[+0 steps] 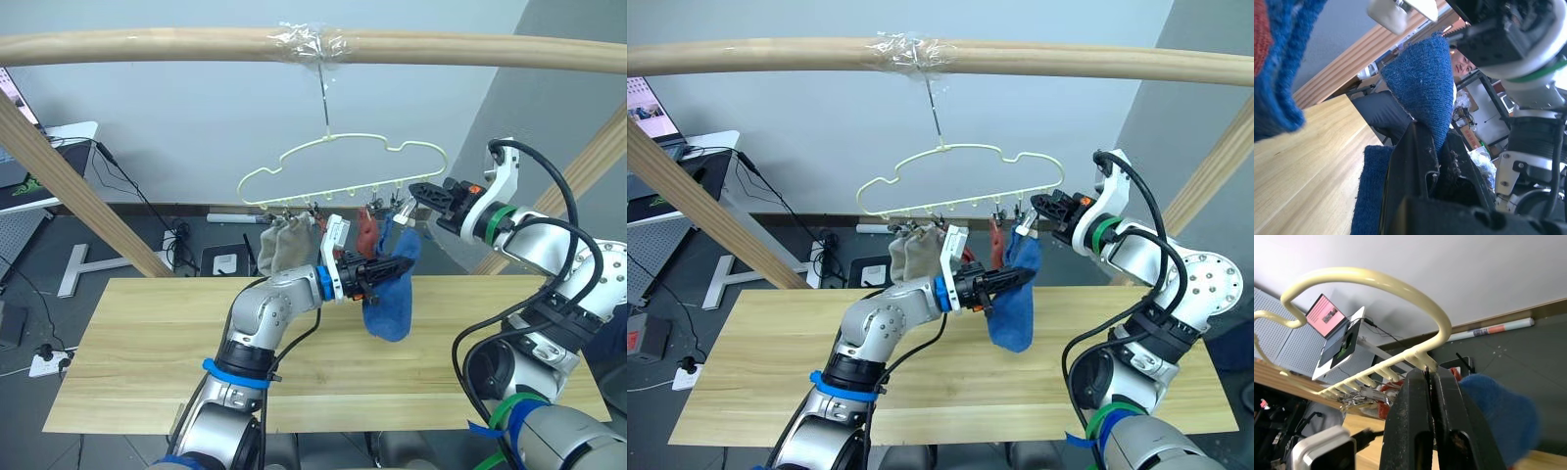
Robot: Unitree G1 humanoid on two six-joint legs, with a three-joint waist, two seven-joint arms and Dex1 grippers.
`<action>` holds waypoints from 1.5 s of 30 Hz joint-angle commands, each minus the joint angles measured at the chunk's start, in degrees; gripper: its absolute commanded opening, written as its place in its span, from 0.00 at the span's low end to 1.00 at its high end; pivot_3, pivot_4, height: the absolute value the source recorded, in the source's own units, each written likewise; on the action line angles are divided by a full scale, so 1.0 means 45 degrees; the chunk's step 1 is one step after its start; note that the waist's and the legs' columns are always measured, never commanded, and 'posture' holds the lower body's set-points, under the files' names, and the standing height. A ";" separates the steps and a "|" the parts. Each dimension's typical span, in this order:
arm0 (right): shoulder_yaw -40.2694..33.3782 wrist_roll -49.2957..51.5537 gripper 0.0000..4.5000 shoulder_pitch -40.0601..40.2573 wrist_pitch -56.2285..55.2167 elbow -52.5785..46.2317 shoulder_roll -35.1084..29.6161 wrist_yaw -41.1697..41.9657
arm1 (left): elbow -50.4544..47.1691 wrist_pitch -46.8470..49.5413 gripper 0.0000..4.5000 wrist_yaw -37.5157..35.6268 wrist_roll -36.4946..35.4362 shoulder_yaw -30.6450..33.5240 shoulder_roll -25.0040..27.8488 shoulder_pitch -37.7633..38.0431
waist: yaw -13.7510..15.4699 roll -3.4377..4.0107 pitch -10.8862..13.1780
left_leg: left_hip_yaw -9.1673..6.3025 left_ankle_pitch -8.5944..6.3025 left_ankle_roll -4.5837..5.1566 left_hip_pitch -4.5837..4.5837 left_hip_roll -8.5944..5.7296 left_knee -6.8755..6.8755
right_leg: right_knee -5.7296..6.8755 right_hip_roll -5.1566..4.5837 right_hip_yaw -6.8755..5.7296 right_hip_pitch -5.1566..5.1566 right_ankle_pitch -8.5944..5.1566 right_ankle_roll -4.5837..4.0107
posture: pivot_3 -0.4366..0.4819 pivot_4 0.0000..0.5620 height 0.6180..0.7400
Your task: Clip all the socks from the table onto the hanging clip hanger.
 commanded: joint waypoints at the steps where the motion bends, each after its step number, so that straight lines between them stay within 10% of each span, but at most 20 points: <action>1: 0.0081 0.1580 0.00 0.0031 0.0099 -0.0013 -0.0385 -0.0842 | -0.0053 -0.0057 0.00 0.0061 -0.0345 0.0366 -0.0148 -0.0384 | -0.0036 0.0000 0.0000 | 0.0000 0.0000 0.0000 0.0000 0.0000 0.0001 | 0.0000 0.0000 0.0001 0.0000 0.0000 0.0000 | 0.50 0.32 1.00; 20: 0.3988 0.9040 0.00 0.2125 -0.4439 0.0534 -0.3656 -0.4884 | 0.0097 -0.0494 0.00 -0.0065 -0.0084 0.0201 -0.0009 -0.0669 | -0.0096 -0.0001 0.0000 | -0.0004 0.0000 -0.0001 -0.0021 0.0000 0.0006 | -0.0009 -0.0001 -0.0005 -0.0001 -0.0008 0.0014 | 0.51 0.30 1.00; 34: 0.4832 1.0795 0.97 0.3747 -0.7579 -0.0615 -0.6593 -0.3625 | 0.0503 -0.0867 0.00 -0.0282 0.0166 -0.0478 -0.0391 -0.0827 | -0.0089 -0.0004 0.0000 | -0.0001 0.0002 -0.0003 -0.0034 0.0001 0.0026 | -0.0008 -0.0001 -0.0006 -0.0001 -0.0012 0.0024 | 0.49 0.27 1.00; 45: 0.6985 0.0596 1.00 0.7733 -0.9030 -0.4082 -1.0484 0.2643 | 0.3010 -0.2806 0.74 -0.1259 0.2254 -0.1502 0.0336 -0.0210 | -0.0133 -0.0002 0.0000 | 0.0000 0.0025 -0.0045 -0.0026 0.0000 0.0025 | -0.0015 -0.0001 -0.0008 0.0000 -0.0025 0.0044 | 0.48 0.28 1.00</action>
